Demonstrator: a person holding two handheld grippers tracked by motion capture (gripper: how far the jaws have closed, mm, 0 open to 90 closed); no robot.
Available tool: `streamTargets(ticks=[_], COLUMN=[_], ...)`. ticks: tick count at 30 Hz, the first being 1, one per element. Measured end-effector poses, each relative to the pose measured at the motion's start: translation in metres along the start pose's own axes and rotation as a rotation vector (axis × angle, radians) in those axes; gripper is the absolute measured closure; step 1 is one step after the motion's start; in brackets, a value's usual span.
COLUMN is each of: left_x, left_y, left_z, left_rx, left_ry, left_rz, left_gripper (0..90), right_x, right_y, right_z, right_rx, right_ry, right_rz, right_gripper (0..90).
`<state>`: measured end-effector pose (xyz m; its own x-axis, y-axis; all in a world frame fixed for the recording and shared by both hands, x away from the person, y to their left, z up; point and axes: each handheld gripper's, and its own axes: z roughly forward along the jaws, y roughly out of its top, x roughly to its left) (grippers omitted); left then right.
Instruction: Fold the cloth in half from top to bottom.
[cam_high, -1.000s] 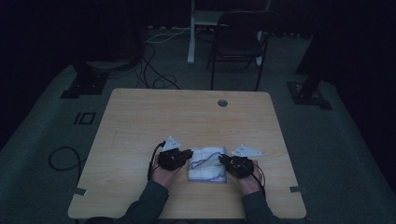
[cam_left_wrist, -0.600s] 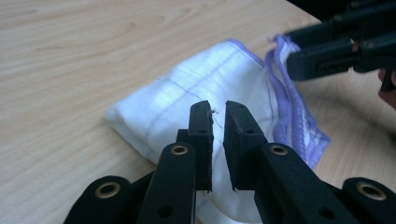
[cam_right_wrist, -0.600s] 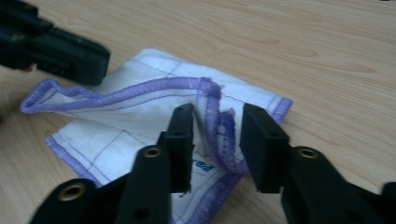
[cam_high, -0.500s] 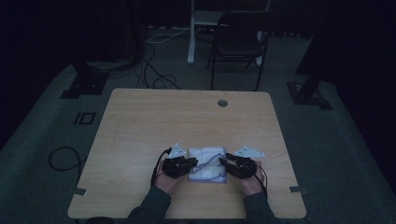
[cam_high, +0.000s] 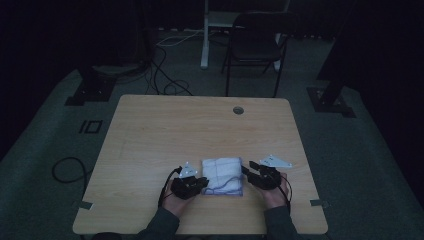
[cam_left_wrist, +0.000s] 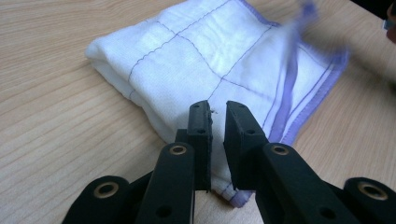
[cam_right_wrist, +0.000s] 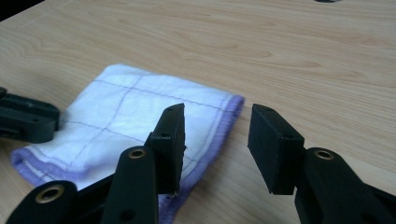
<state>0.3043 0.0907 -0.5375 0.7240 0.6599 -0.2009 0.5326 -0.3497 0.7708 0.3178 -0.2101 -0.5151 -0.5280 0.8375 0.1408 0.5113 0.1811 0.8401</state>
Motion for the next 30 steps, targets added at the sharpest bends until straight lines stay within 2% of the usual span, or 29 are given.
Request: streamTargets(ticks=[7, 9, 10, 11, 12, 13, 14, 15, 16, 17, 18, 19, 20, 21, 22, 23, 25, 26, 27, 28, 29, 30], left_x=[0.002, 0.004, 0.007, 0.007, 0.012, 0.012, 0.015, 0.017, 0.022, 0.022, 0.027, 0.027, 0.032, 0.032, 0.036, 0.036, 0.039, 0.044, 0.044, 0.048, 0.048, 0.051], left_y=[0.000, 0.002, 0.002, 0.002, 0.002, 0.002, 0.002, 0.001, 0.000, 0.000, -0.001, -0.001, -0.002, -0.002, -0.004, -0.004, -0.005, -0.007, -0.007, -0.008, -0.008, -0.009], left_z=[-0.005, -0.008, -0.010, -0.010, -0.012, -0.012, -0.014, -0.014, -0.016, -0.016, -0.017, -0.017, -0.018, -0.018, -0.018, -0.018, -0.018, -0.019, -0.019, -0.019, -0.019, -0.021], left_rx=[-0.012, -0.022, -0.028, -0.028, -0.028, -0.028, -0.026, -0.023, -0.009, -0.009, 0.002, 0.002, 0.015, 0.015, 0.027, 0.027, 0.038, 0.034, 0.034, 0.036, 0.036, 0.044], left_ry=[0.019, 0.028, 0.052, 0.052, 0.079, 0.079, 0.100, 0.114, 0.147, 0.147, 0.173, 0.173, 0.197, 0.197, 0.219, 0.219, 0.245, 0.248, 0.248, 0.265, 0.265, 0.295], left_rz=[0.021, 0.022, 0.030, 0.030, 0.033, 0.033, 0.035, 0.034, 0.029, 0.029, 0.013, 0.013, 0.002, 0.002, -0.013, -0.013, -0.020, -0.053, -0.053, -0.078, -0.078, -0.076], left_gripper=[78.6, 73.5, 71.7, 70.1, 68.1, 67.1, 65.4, 65.4, 64.3, 63.6, 62.8, 61.9, 61.1, 60.7, 59.8, 59.2, 57.3, 55.9, 55.2, 54.7, 54.5, 54.4], right_x=[-0.010, -0.015, -0.019, -0.019, -0.023, -0.023, -0.024, -0.024, -0.024, -0.025, -0.025, -0.025, -0.026, -0.026, -0.028, -0.028, -0.031, -0.032, -0.032, -0.034, -0.034, -0.036], right_y=[-0.004, -0.006, -0.009, -0.009, -0.011, -0.011, -0.012, -0.012, -0.013, -0.013, -0.013, -0.014, -0.014, -0.014, -0.014, -0.014, -0.015, -0.015, -0.015, -0.015, -0.015, -0.016], right_z=[0.000, 0.003, 0.006, 0.006, 0.009, 0.009, 0.011, 0.011, 0.013, 0.014, 0.015, 0.015, 0.016, 0.016, 0.016, 0.016, 0.016, 0.016, 0.016, 0.015, 0.015, 0.015], right_rx=[0.005, 0.014, 0.031, 0.031, 0.047, 0.047, 0.055, 0.055, 0.059, 0.061, 0.064, 0.064, 0.066, 0.066, 0.068, 0.068, 0.067, 0.069, 0.069, 0.067, 0.067, 0.066], right_ry=[-0.019, -0.033, -0.061, -0.061, -0.084, -0.084, -0.110, -0.110, -0.122, -0.120, -0.122, -0.123, -0.127, -0.127, -0.139, -0.139, -0.144, -0.147, -0.147, -0.144, -0.144, -0.145], right_rz=[0.029, 0.035, 0.030, 0.030, 0.031, 0.031, 0.024, 0.024, 0.022, 0.023, 0.021, 0.022, 0.021, 0.021, 0.023, 0.023, 0.035, 0.041, 0.041, 0.059, 0.059, 0.068], right_gripper=[56.5, 56.4, 56.5, 56.5, 56.5, 56.5, 56.4, 56.4, 56.3, 56.2, 56.2, 56.2, 56.1, 56.1, 56.0, 56.0, 55.9, 55.7, 55.7, 55.6, 55.6, 55.5])
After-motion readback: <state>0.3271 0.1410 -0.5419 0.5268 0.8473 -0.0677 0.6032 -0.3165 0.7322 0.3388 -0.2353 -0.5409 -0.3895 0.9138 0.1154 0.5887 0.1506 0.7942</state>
